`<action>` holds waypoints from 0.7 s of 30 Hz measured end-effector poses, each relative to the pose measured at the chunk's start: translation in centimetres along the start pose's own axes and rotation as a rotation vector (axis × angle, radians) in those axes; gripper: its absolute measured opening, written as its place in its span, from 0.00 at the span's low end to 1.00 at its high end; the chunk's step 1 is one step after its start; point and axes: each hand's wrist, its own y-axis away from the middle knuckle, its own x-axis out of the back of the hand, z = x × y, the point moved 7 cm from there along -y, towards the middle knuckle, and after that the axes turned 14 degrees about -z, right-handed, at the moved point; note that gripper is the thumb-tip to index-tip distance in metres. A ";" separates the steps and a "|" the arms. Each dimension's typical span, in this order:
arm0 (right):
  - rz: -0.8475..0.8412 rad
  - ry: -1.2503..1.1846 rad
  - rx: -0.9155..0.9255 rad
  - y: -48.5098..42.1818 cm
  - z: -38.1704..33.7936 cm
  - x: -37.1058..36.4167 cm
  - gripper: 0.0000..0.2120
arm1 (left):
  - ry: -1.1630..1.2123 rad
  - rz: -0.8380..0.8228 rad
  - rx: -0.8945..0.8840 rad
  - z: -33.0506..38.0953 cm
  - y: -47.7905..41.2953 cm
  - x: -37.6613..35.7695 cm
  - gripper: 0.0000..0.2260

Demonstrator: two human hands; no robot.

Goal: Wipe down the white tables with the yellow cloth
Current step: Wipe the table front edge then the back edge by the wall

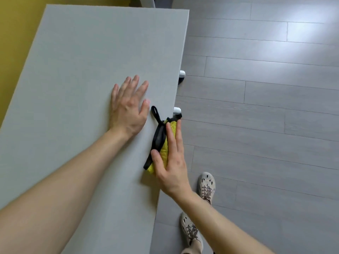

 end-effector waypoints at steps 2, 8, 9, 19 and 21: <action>-0.003 -0.002 -0.008 -1.9 0.0 0.9 0.39 | -0.039 -0.002 -0.023 0.2 4.4 0.1 0.24; 0.068 0.020 -0.107 -13.5 -0.1 6.3 0.36 | -0.036 0.048 0.096 0.3 22.0 -0.8 0.22; 0.076 0.026 -0.111 -13.3 -0.1 6.1 0.36 | -0.045 0.016 0.084 0.2 23.1 -1.5 0.23; -0.024 0.025 -0.043 8.7 -0.7 -3.8 0.37 | -0.080 0.043 0.060 0.1 23.7 -2.4 0.25; 0.018 0.042 -0.072 2.6 -0.2 -1.4 0.37 | -0.085 0.051 0.062 0.1 23.6 -2.3 0.25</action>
